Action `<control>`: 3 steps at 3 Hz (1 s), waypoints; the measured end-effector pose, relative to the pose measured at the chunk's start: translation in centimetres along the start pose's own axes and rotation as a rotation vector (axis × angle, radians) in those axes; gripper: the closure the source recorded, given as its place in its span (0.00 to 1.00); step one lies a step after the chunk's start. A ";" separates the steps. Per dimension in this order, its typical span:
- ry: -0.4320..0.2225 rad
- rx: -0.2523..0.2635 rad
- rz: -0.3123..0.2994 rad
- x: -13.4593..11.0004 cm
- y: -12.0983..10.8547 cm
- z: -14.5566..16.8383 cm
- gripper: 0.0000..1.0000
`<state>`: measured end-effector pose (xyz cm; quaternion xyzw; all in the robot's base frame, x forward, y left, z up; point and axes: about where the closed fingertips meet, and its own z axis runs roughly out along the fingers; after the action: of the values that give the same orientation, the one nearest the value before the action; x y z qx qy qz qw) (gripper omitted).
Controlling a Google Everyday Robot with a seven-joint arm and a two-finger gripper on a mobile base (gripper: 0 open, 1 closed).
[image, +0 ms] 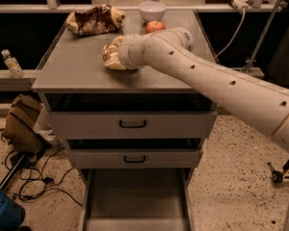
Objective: Pick orange can from bottom drawer and place on counter
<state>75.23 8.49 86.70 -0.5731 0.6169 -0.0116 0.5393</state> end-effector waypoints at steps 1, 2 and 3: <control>0.000 0.000 0.000 0.0 0.0 0.0 0.36; 0.000 0.000 0.000 0.0 0.0 0.0 0.10; 0.000 0.000 0.000 0.0 0.0 0.0 0.00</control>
Offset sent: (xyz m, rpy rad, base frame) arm 0.0000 0.0000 0.0000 0.0000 0.0000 0.0000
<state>75.22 8.50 86.70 -0.5732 0.6168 -0.0116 0.5393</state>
